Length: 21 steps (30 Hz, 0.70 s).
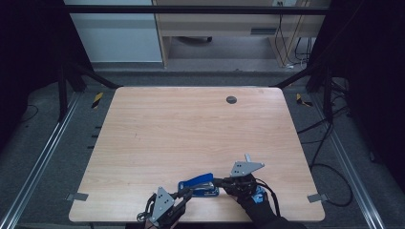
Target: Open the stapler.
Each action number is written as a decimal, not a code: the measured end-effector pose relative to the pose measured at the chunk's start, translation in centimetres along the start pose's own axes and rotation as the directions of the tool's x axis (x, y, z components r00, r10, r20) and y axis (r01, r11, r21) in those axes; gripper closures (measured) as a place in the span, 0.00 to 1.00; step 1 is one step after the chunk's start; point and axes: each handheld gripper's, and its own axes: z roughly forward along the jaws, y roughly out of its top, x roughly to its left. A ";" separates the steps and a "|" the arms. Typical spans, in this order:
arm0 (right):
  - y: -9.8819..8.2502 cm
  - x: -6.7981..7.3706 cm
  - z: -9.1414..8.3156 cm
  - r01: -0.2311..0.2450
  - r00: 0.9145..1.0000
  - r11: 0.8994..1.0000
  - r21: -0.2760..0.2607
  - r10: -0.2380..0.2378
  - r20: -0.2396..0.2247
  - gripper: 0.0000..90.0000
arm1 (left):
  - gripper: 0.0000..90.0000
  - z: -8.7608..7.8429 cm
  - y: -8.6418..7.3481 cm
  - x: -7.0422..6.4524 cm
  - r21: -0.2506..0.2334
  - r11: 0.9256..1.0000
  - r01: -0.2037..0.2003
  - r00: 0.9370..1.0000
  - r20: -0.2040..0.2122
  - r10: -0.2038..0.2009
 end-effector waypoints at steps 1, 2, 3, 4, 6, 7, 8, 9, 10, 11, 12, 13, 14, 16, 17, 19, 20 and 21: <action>0.0 0.0 0.0 0.000 1.000 1.000 0.000 0.000 0.000 1.00 | 0.87 0.1 -0.1 -0.1 0.000 1.000 0.008 1.000 -0.005 -0.008; 0.0 0.0 0.0 -0.001 1.000 1.000 -0.001 0.001 0.000 1.00 | 0.88 0.2 -0.2 -0.3 -0.003 1.000 0.018 1.000 -0.012 -0.018; 0.0 0.0 0.0 -0.001 1.000 1.000 0.000 0.001 -0.001 1.00 | 0.89 0.3 -0.4 -0.4 -0.005 1.000 0.022 1.000 -0.021 -0.023; 0.0 0.0 0.0 -0.002 1.000 1.000 -0.001 0.002 -0.001 1.00 | 0.90 0.4 -0.5 -0.5 -0.009 0.999 0.031 0.999 -0.029 -0.031; 0.0 0.0 0.0 -0.002 1.000 1.000 -0.002 0.002 -0.002 1.00 | 0.92 0.6 -0.6 -0.7 -0.017 0.999 0.037 0.999 -0.034 -0.037; 0.0 0.0 0.0 -0.003 1.000 1.000 -0.002 0.003 -0.002 1.00 | 0.92 0.7 -0.7 -0.9 -0.019 0.999 0.036 0.998 -0.042 -0.036; 0.0 0.0 0.0 -0.004 1.000 1.000 -0.002 0.004 -0.002 1.00 | 0.93 0.8 -0.8 -1.1 -0.020 0.999 0.035 0.998 -0.056 -0.036; 0.0 -0.1 0.0 -0.005 1.000 1.000 -0.002 0.005 -0.002 1.00 | 0.94 0.9 -0.9 -1.2 -0.022 0.999 0.032 0.997 -0.063 -0.033; 0.0 0.0 0.0 -0.005 1.000 1.000 -0.002 0.005 -0.002 1.00 | 0.95 1.0 -1.0 -1.4 -0.022 0.999 0.033 0.997 -0.066 -0.034; 0.0 0.0 0.0 -0.005 1.000 1.000 -0.001 0.005 -0.002 1.00 | 0.96 1.1 -1.1 -1.6 -0.020 0.999 0.034 0.997 -0.071 -0.035; 0.0 0.0 0.0 -0.005 1.000 1.000 -0.001 0.005 -0.002 1.00 | 0.96 1.2 -1.2 -1.7 -0.021 0.999 0.036 0.997 -0.071 -0.038; 0.0 0.0 0.0 -0.006 1.000 1.000 -0.001 0.006 -0.003 1.00 | 0.97 1.3 -1.2 -1.8 -0.020 0.999 0.041 0.997 -0.069 -0.042; 0.0 0.0 0.0 -0.006 1.000 1.000 -0.002 0.006 -0.003 1.00 | 0.98 1.4 -1.3 -2.0 -0.022 0.999 0.044 0.996 -0.071 -0.046; 0.0 0.0 0.0 -0.008 1.000 1.000 -0.003 0.008 -0.005 1.00 | 0.98 1.5 -1.5 -2.2 -0.023 0.998 0.054 0.996 -0.064 -0.055; 0.1 -0.1 0.0 -0.008 1.000 1.000 -0.004 0.008 -0.006 1.00 | 0.99 1.5 -1.5 -2.2 -0.023 0.998 0.054 0.996 -0.064 -0.055; 0.0 -0.1 0.0 -0.008 1.000 1.000 -0.004 0.008 -0.008 1.00 | 1.00 1.9 -1.7 -2.7 -0.023 0.998 0.060 0.996 -0.061 -0.061; 0.1 -0.1 0.0 -0.010 1.000 1.000 -0.004 0.010 -0.008 1.00 | 1.00 2.0 -1.8 -2.8 -0.022 0.998 0.056 0.996 -0.064 -0.057; 0.1 -0.1 0.0 -0.010 1.000 1.000 -0.005 0.010 -0.008 1.00 | 1.00 2.0 -1.8 -2.8 -0.022 0.998 0.056 0.996 -0.064 -0.057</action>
